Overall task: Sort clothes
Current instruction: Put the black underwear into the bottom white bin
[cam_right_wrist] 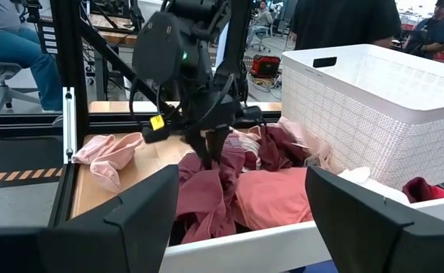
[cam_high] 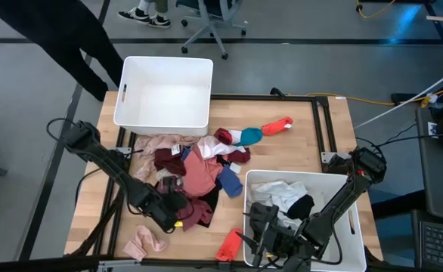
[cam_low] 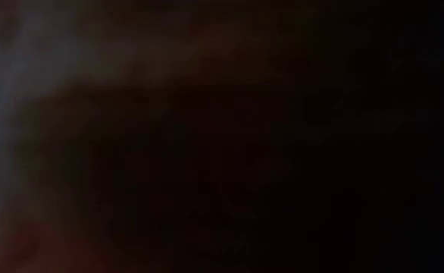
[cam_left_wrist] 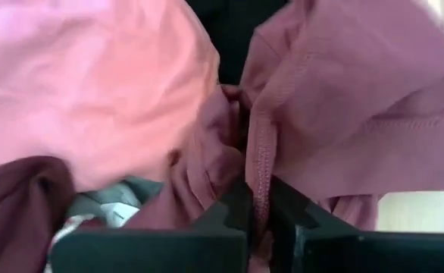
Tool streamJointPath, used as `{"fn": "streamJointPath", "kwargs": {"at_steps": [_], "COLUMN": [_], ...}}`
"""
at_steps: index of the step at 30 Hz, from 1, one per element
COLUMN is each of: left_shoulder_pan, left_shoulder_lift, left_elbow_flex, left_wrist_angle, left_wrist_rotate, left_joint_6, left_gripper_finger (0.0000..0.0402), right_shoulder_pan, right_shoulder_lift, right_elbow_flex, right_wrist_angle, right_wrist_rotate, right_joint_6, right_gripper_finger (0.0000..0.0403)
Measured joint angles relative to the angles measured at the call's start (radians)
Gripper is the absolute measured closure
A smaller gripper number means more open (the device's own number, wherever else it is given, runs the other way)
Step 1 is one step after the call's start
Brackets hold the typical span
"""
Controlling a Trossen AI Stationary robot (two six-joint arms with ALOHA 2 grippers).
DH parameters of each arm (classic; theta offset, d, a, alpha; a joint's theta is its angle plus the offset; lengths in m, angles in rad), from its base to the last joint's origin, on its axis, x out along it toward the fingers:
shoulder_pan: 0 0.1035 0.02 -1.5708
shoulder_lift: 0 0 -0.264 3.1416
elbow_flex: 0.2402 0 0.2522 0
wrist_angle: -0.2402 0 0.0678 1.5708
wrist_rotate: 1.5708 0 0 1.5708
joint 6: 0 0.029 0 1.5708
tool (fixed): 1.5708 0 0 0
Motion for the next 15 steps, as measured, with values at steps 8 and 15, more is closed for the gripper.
{"fn": "streamJointPath", "kwargs": {"at_steps": [8, 15], "left_shoulder_pan": [-0.016, 0.036], "left_shoulder_lift": [-0.124, -0.249], "left_elbow_flex": [0.216, 0.259], "left_wrist_angle": [-0.322, -0.570], "left_wrist_rotate": [-0.358, -0.686], "left_joint_6": [-0.014, -0.037], "left_gripper_finger": [0.0397, 0.0400], "right_shoulder_pan": [0.000, 0.000], "right_shoulder_lift": [0.001, 0.009], "right_elbow_flex": [0.000, 0.000], "right_wrist_angle": [0.000, 0.005], "right_wrist_rotate": [0.000, 0.001], "right_joint_6": [0.000, 0.006], "right_gripper_finger": [0.0114, 0.0114]}}
